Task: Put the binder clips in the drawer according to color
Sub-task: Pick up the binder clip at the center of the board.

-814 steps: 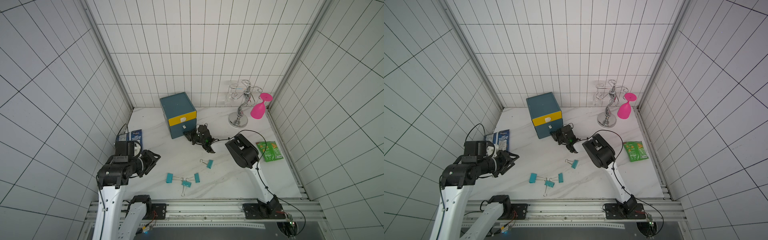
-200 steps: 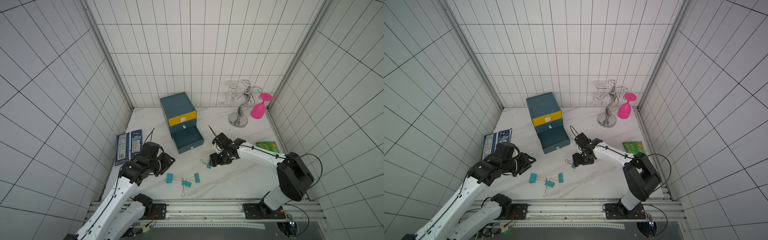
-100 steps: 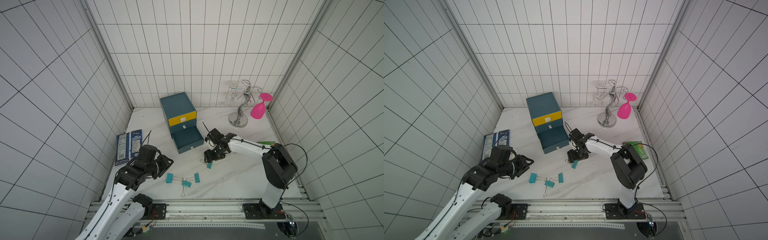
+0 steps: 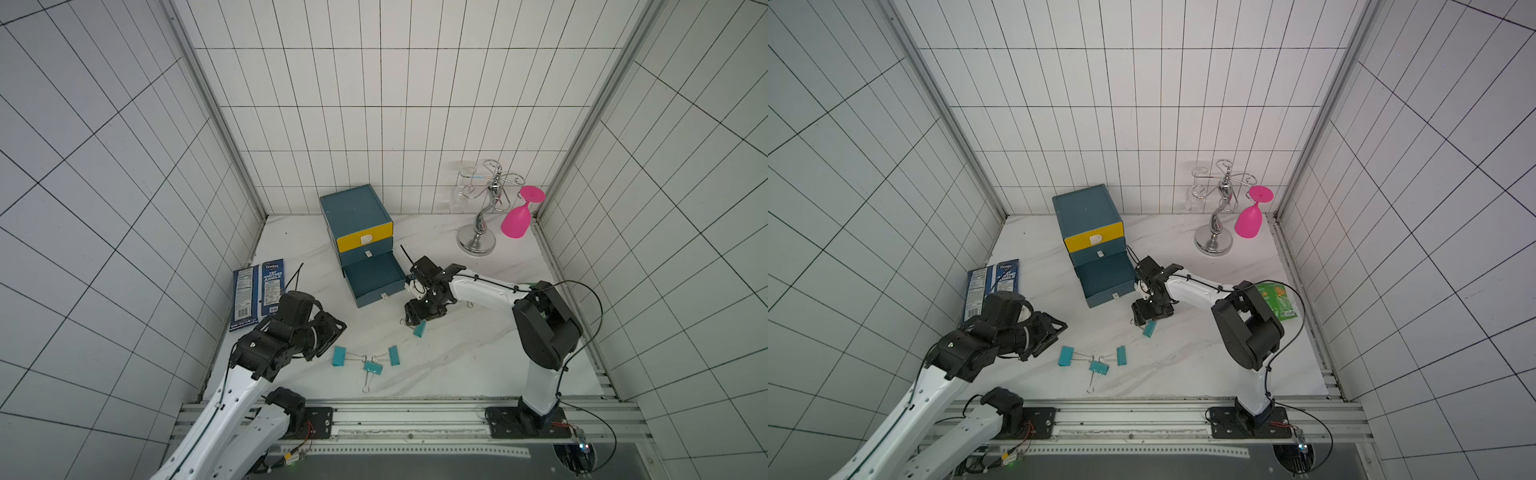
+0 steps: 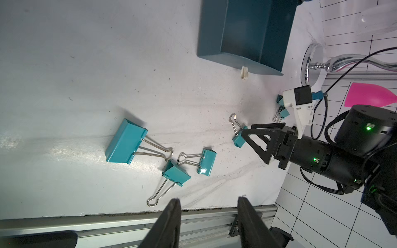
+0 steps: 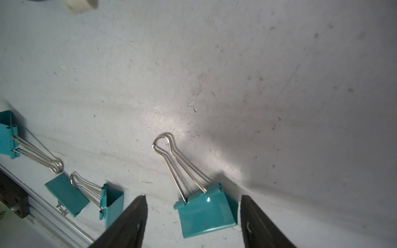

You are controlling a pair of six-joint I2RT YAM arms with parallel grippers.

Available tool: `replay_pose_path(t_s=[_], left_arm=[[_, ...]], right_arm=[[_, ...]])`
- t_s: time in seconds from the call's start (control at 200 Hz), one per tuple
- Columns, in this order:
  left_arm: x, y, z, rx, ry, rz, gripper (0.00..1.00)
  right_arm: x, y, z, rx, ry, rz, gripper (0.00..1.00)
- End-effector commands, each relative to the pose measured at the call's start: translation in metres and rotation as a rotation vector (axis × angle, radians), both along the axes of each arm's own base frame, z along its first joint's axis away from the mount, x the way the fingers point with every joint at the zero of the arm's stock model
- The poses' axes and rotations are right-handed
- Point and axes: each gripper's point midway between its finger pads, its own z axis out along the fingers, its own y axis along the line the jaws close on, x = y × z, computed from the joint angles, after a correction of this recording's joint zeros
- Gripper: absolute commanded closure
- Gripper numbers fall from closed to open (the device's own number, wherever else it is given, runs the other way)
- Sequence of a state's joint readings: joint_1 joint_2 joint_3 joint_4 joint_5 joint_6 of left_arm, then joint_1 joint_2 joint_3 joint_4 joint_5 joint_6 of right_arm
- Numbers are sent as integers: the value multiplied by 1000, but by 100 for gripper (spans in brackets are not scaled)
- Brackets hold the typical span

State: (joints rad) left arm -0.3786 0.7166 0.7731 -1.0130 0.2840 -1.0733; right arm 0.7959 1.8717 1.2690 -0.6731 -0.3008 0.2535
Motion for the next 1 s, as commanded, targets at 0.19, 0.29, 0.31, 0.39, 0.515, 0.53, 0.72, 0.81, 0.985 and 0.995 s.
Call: replay_pose_path(t_s=[0.19,0.29,0.31,0.39,0.515,0.53,0.72,0.81,0.985,0.995], left_arm=[[3,-1,0,3,-11,-9,54],[5,-3,0,0,-12,-11,53],[5,-3,-1,0,-11,-11,53],[7,-5,-1,-5,-10,-15,54],[8,-6,0,-11,-13,-19,54],[9,-6,-1,-11,-14,-19,54],[9,-8,-1,-18,-13,-25,54],[10,-9,-1,-19,-13,-26,53],[9,-9,0,-18,-18,-30,53],[9,-8,0,-18,-18,-30,53]], right_arm=[[-26,1,-2,3,48,44,30],[-34,2,0,14,58,46,31],[-35,2,0,14,59,46,31],[-40,0,1,3,51,47,31],[-43,-5,2,-51,0,49,31],[-43,-7,2,-63,-6,49,31],[-49,-13,-2,-153,-39,81,30],[-49,-15,-5,-184,-45,92,30],[-53,-11,-5,-212,-65,123,30],[-53,-10,-5,-213,-66,124,30]])
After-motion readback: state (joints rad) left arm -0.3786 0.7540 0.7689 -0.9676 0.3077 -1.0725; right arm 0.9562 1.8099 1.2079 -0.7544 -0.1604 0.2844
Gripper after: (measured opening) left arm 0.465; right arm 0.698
